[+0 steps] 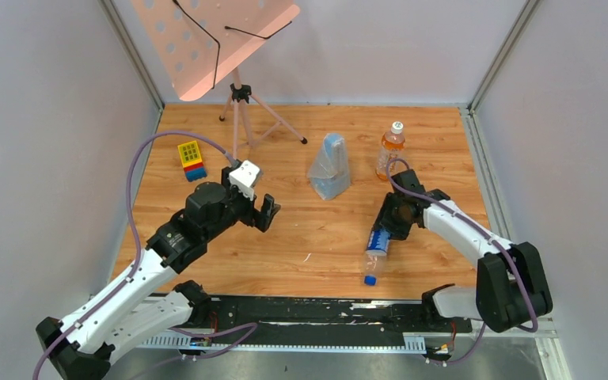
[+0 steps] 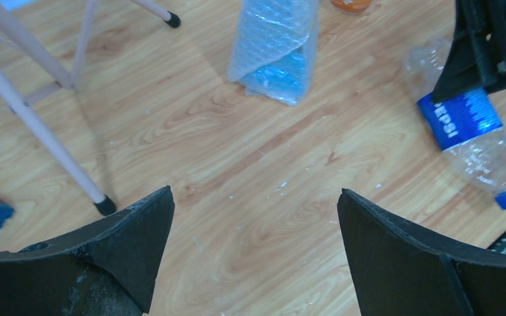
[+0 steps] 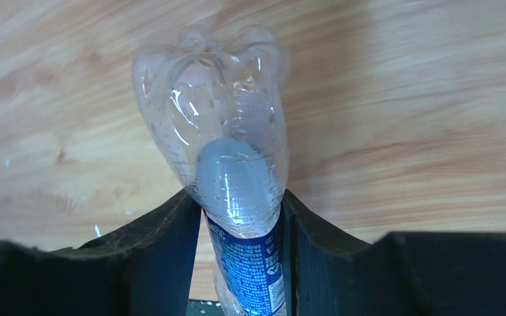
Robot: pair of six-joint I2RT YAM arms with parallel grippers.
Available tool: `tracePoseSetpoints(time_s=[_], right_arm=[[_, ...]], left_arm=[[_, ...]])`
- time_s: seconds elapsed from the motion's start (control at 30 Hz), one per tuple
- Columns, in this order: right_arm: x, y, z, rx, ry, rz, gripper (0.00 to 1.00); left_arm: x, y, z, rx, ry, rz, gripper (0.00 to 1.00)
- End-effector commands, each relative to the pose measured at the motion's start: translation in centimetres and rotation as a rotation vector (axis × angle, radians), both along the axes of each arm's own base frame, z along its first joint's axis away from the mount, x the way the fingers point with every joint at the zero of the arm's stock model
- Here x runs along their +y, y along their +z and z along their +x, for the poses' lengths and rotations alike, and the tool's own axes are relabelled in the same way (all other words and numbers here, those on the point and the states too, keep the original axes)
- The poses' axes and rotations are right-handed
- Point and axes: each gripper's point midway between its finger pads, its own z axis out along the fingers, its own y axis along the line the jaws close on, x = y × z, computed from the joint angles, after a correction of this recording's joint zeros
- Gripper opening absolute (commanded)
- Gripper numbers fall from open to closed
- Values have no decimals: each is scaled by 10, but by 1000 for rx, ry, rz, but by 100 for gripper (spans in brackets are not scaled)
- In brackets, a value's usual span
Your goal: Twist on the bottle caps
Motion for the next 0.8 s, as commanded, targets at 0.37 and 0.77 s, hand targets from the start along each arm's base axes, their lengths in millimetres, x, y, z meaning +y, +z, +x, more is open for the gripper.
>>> tracePoseSetpoints(time_s=[0.37,0.77], right_arm=[[162,94,1,-505,848,-55,36],[200,113,-12,-650,1031,-46,36]], left_arm=[[-58,8,26,345,137,-380,100],[-82,-7,36,482,197,-589,100]])
